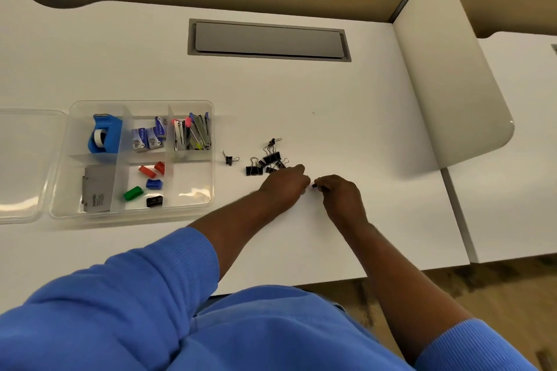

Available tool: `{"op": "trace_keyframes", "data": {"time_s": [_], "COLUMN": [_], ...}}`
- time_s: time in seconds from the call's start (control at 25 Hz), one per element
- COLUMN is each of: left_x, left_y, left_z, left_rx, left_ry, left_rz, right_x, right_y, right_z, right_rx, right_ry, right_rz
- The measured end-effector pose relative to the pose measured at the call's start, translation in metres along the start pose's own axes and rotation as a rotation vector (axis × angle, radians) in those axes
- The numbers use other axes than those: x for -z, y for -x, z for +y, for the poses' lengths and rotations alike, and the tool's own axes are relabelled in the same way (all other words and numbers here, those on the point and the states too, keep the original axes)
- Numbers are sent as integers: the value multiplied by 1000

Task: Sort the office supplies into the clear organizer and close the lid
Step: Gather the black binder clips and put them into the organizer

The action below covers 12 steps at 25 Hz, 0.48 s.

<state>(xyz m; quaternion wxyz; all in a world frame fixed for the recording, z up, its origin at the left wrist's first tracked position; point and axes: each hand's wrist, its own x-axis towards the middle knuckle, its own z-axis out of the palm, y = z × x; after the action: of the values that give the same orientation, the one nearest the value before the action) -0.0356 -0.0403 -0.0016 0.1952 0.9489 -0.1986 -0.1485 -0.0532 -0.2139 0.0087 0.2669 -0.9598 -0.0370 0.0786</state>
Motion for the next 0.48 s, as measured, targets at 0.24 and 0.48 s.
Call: {"op": "trace_keyframes", "data": {"time_s": [0.24, 0.48], "left_x": [-6, 21], "left_y": [-2, 17], "left_z": [4, -6], "left_rx": [-5, 216], "left_ry": [-119, 243], "left_rz": [-3, 146], "right_x": [6, 1], "right_y": [-1, -20], "right_z": [7, -24], "right_rx": [-18, 131], "right_ry": [-72, -153], "right_rz": [25, 53]}}
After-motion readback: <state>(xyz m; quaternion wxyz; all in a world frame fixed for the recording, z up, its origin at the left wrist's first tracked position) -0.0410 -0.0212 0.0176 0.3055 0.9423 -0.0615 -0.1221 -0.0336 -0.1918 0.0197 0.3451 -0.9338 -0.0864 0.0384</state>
